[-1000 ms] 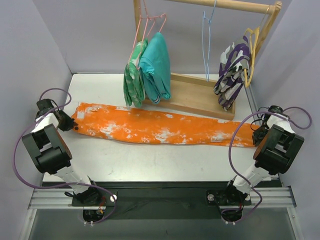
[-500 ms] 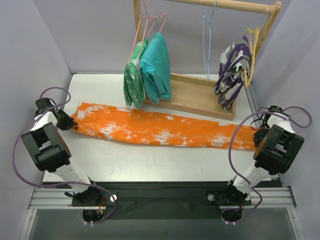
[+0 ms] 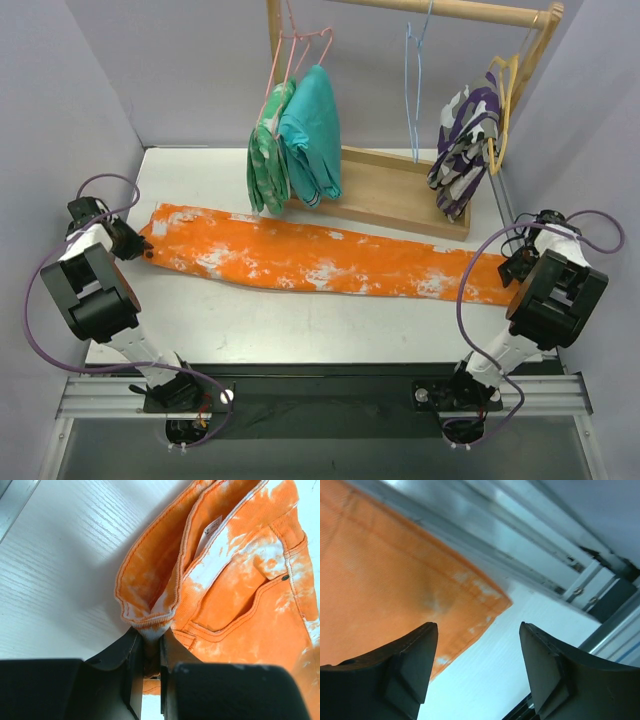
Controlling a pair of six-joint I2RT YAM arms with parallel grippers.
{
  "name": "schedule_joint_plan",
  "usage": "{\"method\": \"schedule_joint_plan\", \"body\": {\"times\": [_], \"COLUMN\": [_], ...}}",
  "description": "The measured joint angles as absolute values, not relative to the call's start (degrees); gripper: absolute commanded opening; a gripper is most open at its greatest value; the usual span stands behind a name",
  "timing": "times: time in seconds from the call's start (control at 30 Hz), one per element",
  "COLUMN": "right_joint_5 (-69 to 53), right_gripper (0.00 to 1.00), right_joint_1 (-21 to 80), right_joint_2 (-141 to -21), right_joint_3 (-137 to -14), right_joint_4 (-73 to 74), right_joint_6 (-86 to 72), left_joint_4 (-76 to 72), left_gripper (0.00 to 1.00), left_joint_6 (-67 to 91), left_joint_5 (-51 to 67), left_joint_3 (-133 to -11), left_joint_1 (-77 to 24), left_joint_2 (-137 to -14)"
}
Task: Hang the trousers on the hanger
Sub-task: Fold the trousers at the center of the board.
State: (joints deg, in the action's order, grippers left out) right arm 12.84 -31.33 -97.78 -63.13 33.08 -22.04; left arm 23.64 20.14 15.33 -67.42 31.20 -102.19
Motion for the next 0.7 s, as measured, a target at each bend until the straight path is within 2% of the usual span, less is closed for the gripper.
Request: {"method": "schedule_joint_plan", "body": {"times": [0.13,0.33,0.5,0.7], "right_joint_5": [8.9,1.5,-5.6,-7.3], "right_gripper": [0.68,0.65,0.60,0.59], "right_joint_1": [-28.4,-12.3,-3.4,1.6], "right_joint_2": [-94.7,-89.1,-93.8,-104.2], "right_joint_3": [-62.8,-62.5,-63.6,-64.9], "right_joint_4": [32.9,30.4,26.6,24.3], "right_joint_6": [-23.6,-27.7,-30.8,-31.6], "left_joint_4": [22.1,20.7,19.8,19.3], "left_gripper": [0.00,0.00,0.00,0.00], "left_joint_6": [19.1,18.2,17.8,17.8], "left_joint_5": [16.0,17.7,20.2,22.5], "left_joint_3": [-66.3,-64.8,-63.9,-61.8], "left_joint_1": [31.2,31.7,32.0,32.0], "left_joint_2": [-102.1,-100.8,-98.5,-94.0]}}
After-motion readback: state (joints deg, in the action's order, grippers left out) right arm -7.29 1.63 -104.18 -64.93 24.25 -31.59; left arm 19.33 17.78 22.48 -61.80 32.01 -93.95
